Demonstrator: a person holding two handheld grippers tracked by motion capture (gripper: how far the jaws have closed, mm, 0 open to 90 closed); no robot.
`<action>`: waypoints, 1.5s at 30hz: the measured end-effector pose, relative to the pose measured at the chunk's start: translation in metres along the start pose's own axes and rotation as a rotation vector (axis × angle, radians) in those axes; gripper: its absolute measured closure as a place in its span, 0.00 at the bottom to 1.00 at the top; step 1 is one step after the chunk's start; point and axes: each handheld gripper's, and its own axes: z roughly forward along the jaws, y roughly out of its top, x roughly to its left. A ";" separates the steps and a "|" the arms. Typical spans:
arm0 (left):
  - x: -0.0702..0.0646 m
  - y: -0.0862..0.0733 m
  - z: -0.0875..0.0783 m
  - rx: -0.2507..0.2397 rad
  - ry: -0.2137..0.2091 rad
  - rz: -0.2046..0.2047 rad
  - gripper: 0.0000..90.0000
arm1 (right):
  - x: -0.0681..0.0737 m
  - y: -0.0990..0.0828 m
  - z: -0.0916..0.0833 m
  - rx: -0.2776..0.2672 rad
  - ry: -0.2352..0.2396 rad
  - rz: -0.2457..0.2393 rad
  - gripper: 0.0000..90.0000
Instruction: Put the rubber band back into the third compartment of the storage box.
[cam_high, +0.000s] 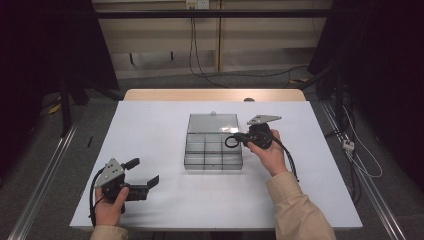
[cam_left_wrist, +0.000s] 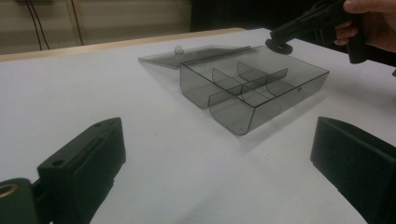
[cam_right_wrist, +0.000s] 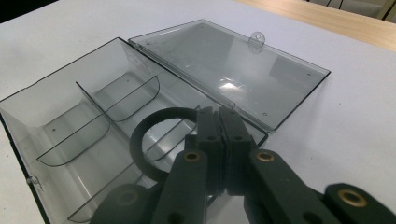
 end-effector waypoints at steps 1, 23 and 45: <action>0.000 0.000 0.000 0.001 0.001 0.003 0.03 | 0.000 0.000 0.000 0.001 -0.002 -0.001 0.99; 0.000 0.000 0.000 0.001 -0.001 -0.001 0.03 | -0.004 -0.002 0.007 0.009 -0.019 0.004 0.98; 0.000 0.000 0.000 0.001 -0.001 0.000 0.03 | -0.005 -0.003 0.012 0.018 -0.031 -0.001 0.98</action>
